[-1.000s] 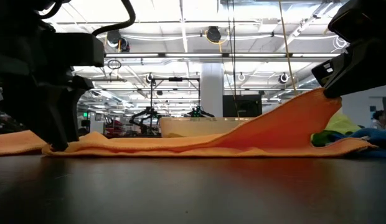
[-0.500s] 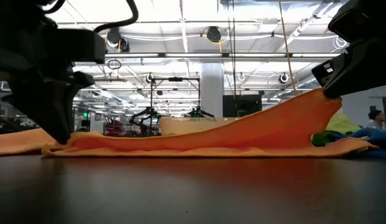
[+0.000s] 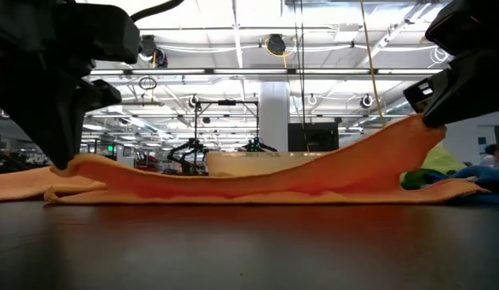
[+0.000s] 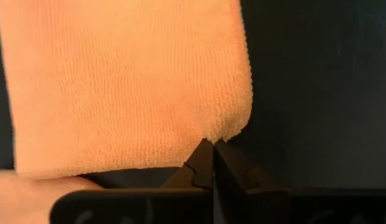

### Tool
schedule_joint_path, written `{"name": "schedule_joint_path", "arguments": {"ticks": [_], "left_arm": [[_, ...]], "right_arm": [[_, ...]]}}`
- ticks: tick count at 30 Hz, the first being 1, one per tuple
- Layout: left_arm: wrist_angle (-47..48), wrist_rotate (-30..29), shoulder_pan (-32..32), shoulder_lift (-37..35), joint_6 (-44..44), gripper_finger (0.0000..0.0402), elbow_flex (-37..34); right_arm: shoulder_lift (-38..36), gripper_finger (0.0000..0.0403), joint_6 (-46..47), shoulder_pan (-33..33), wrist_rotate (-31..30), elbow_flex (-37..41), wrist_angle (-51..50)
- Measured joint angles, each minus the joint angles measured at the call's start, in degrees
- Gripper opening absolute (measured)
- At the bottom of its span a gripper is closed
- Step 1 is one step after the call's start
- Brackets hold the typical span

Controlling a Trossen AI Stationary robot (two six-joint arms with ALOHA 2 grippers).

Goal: Fold microfiber towels
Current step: Fold the right orange towel

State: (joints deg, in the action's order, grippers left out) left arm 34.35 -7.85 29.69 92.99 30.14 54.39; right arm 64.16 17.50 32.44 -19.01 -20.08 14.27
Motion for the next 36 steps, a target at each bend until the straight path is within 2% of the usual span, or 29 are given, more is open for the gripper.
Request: {"name": "schedule_joint_path", "arguments": {"ticks": [11,24,29,36], "left_arm": [[-2.5,0.5,0.0,0.0,0.3,0.0058,-0.2],[-1.6,1.8,-0.2,0.0,-2.0,0.0131,1.1],[0.4,-2.7,-0.9,0.0,-3.5,0.0133,1.6],[7.4,-10.5,-4.5,0.0,-1.5,0.0134,0.1]], "right_arm": [[0.0,0.0017,2.3,0.1,4.4,0.0,-1.1],[0.0,0.0139,2.6,-0.3,3.2,0.0,-1.2],[0.1,0.0147,2.0,-3.4,-2.1,0.0,-1.3],[2.2,0.0132,1.8,-11.2,-1.8,0.0,-2.6]]}}
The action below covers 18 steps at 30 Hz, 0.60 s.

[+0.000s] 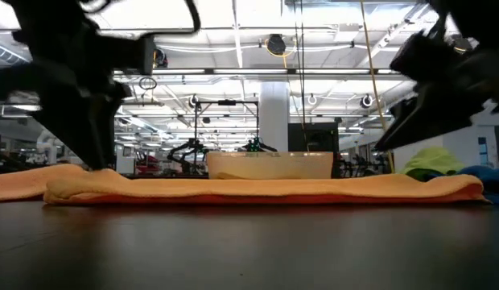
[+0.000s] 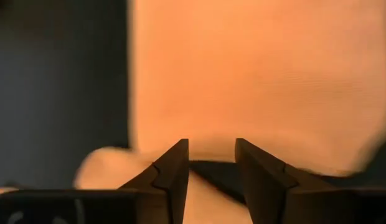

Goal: Fold microfiber towels
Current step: Fold the right orange towel

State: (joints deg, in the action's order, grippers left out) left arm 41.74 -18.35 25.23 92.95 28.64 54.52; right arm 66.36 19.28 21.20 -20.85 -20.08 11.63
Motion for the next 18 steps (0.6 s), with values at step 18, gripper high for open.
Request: {"name": "schedule_joint_path", "arguments": {"ticks": [18], "left_arm": [[-4.5,2.0,-10.2,-0.3,0.2,0.0134,-8.0]], "right_arm": [[9.4,0.0120,1.6,-13.2,0.1,0.0,-1.2]]}}
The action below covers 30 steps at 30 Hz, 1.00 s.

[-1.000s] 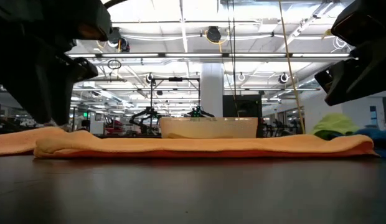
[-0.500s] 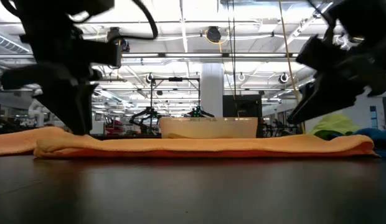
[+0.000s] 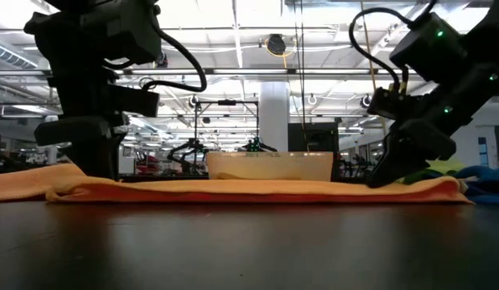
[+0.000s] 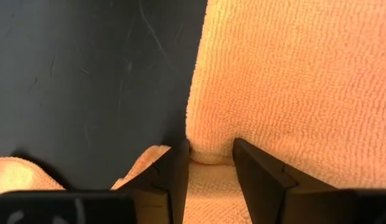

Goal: Fold microfiber towels
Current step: Fold the right orange towel

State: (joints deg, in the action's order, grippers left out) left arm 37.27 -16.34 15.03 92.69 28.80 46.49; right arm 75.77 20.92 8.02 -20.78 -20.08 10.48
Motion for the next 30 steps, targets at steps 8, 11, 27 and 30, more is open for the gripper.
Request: {"name": "schedule_joint_path", "arguments": {"ticks": [8,11,27,30], "left_arm": [[2.6,1.7,0.1,-1.0,-2.5,0.0134,3.9],[3.7,1.2,0.2,-2.3,-3.0,0.0134,5.7],[-12.6,-0.2,6.4,-4.6,-7.1,0.0134,6.5],[-16.6,-0.3,8.2,-4.6,-9.1,0.0134,6.5]], "right_arm": [[-0.2,0.0120,-0.6,-1.6,0.0,0.0,0.6],[-0.6,0.0120,-0.7,-1.6,0.0,0.0,0.5],[-8.0,0.0121,-5.2,0.9,1.6,0.0,6.1],[-8.4,0.0121,-6.7,2.9,1.7,0.0,10.8]]}}
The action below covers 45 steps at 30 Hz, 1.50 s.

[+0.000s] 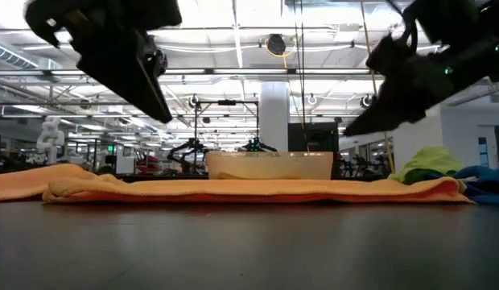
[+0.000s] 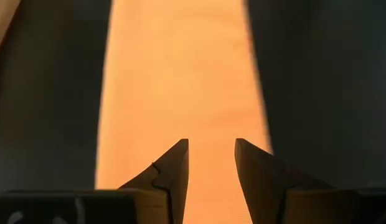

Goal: Fold microfiber towels
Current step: Fold the right orange towel

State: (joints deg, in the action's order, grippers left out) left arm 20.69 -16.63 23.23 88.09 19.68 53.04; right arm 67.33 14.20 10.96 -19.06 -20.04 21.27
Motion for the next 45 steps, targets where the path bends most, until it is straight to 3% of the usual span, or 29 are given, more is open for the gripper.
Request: {"name": "schedule_joint_path", "arguments": {"ticks": [9,18,25,36,39,45], "left_arm": [[-9.4,-8.0,4.8,0.0,-2.5,0.0134,-1.6],[-24.0,-8.1,5.8,0.0,0.0,0.0134,-10.6],[-34.1,-8.0,5.8,0.0,1.4,0.0134,-16.3],[-34.2,-7.8,5.7,0.0,4.8,0.0134,-18.3],[-29.5,-6.8,5.3,-0.3,4.7,0.0134,-17.5],[-5.5,-7.0,2.7,-6.8,9.1,0.0134,-10.7]], "right_arm": [[2.3,0.0121,-5.4,6.1,5.9,0.0,16.0],[7.4,0.0121,-6.9,9.2,5.8,0.0,21.1],[14.4,0.0121,-7.2,10.0,6.0,0.0,30.7],[24.5,0.0121,-5.4,12.3,8.9,0.0,40.0],[24.6,0.0121,-4.5,12.5,8.9,-1.2,35.8],[20.4,0.0121,3.1,12.3,8.6,-11.3,0.4]]}}
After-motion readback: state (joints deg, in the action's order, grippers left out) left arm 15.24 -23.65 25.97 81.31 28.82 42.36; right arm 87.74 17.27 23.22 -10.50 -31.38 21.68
